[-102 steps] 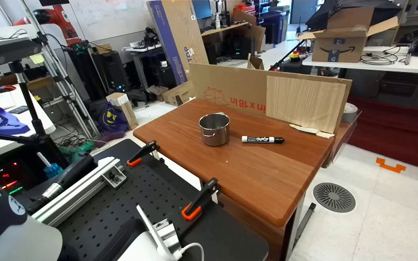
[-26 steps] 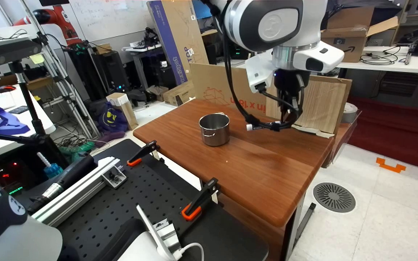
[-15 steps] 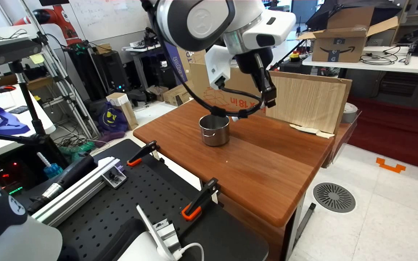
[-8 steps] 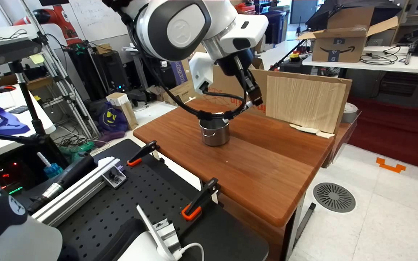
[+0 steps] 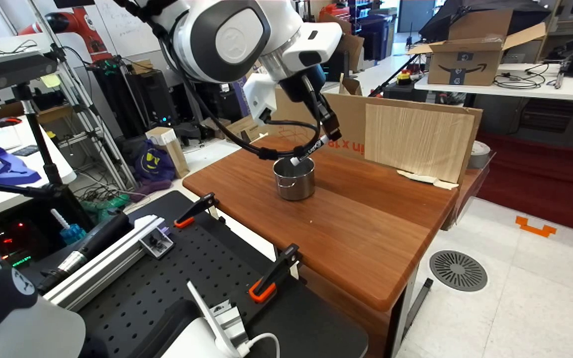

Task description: Put the black marker inside the pot

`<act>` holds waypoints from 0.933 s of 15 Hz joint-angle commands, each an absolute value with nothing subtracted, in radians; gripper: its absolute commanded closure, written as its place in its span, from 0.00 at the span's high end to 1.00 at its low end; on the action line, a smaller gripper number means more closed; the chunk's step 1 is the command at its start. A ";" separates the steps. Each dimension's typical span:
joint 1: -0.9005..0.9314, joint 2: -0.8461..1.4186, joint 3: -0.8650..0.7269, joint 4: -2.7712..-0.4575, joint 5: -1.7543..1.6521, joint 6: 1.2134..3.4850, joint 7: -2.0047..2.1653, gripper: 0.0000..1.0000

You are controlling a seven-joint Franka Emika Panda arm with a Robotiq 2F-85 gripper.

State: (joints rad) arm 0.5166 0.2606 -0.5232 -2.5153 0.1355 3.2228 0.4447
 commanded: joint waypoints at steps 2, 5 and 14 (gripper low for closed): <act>0.578 0.287 -0.566 -2.515 0.134 3.230 0.451 0.05; 0.591 0.303 -0.565 -2.513 0.133 3.220 0.448 0.05; 0.585 0.333 -0.547 -2.504 0.133 3.191 0.444 0.46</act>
